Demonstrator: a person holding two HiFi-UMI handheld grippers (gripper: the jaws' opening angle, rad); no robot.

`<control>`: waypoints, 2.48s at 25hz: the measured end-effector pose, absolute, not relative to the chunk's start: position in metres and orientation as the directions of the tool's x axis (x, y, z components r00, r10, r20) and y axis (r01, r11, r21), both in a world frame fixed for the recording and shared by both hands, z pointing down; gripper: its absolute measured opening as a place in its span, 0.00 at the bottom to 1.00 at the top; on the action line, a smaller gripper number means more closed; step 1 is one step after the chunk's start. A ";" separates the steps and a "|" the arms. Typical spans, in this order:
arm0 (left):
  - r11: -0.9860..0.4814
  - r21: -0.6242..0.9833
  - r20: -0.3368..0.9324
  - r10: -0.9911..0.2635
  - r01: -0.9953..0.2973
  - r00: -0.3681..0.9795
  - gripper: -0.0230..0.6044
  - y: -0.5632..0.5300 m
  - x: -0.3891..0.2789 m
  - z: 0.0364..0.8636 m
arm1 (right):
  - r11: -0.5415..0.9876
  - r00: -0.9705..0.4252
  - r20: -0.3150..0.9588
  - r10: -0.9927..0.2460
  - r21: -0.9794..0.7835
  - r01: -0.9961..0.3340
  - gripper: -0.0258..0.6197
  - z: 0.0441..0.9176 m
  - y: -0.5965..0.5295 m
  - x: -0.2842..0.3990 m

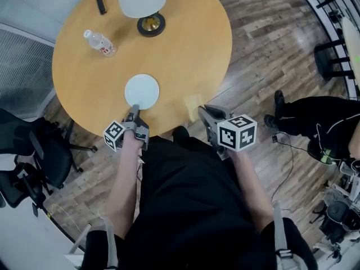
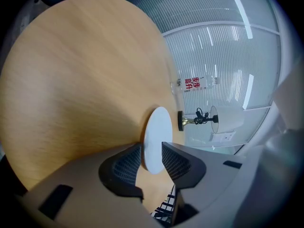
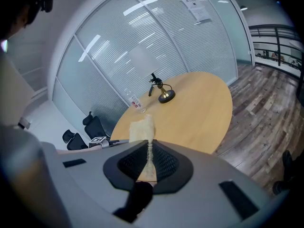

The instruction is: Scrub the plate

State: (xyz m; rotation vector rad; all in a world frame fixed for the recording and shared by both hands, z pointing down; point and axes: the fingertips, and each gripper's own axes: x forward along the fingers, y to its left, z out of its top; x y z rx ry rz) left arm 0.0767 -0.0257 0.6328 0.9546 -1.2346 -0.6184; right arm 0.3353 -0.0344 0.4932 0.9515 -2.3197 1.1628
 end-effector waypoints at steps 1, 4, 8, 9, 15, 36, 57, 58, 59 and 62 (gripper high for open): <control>0.499 0.860 0.509 -0.827 -0.104 0.238 0.26 -0.024 0.074 0.632 | 0.426 -0.699 0.586 -0.410 -0.555 -0.715 0.09 0.492 -0.032 0.336; 0.524 0.840 0.543 -0.812 -0.142 0.215 0.35 -0.015 0.067 0.628 | 0.416 -0.691 0.582 -0.428 -0.552 -0.723 0.09 0.491 -0.022 0.339; 0.506 0.836 0.546 -0.806 -0.213 0.230 0.43 0.001 0.059 0.616 | 0.397 -0.678 0.578 -0.454 -0.550 -0.735 0.09 0.487 -0.005 0.336; 0.488 0.850 0.525 -0.817 -0.199 0.240 0.43 0.008 0.060 0.609 | 0.392 -0.675 0.579 -0.458 -0.550 -0.737 0.09 0.486 0.001 0.335; 0.264 0.963 0.236 -0.925 0.057 0.298 0.41 0.056 0.078 0.545 | 0.371 -0.681 0.586 -0.438 -0.572 -0.731 0.09 0.493 0.053 0.324; -0.433 0.701 -0.029 -0.811 -0.566 0.584 0.06 0.242 0.116 0.364 | 0.651 -0.826 0.372 -0.424 -0.509 -0.563 0.09 0.401 0.216 0.315; -0.505 0.635 0.061 -0.722 -0.585 0.689 0.05 0.236 0.158 0.368 | 0.651 -0.802 0.333 -0.495 -0.469 -0.597 0.09 0.382 0.209 0.341; -0.507 0.630 0.064 -0.721 -0.589 0.690 0.05 0.237 0.157 0.369 | 0.654 -0.803 0.330 -0.496 -0.466 -0.596 0.09 0.381 0.208 0.339; -0.508 0.625 0.068 -0.720 -0.592 0.691 0.05 0.237 0.155 0.369 | 0.657 -0.804 0.328 -0.497 -0.463 -0.595 0.09 0.380 0.208 0.336; -0.513 0.617 0.078 -0.715 -0.597 0.695 0.05 0.238 0.153 0.372 | 0.663 -0.803 0.328 -0.498 -0.452 -0.596 0.09 0.380 0.208 0.330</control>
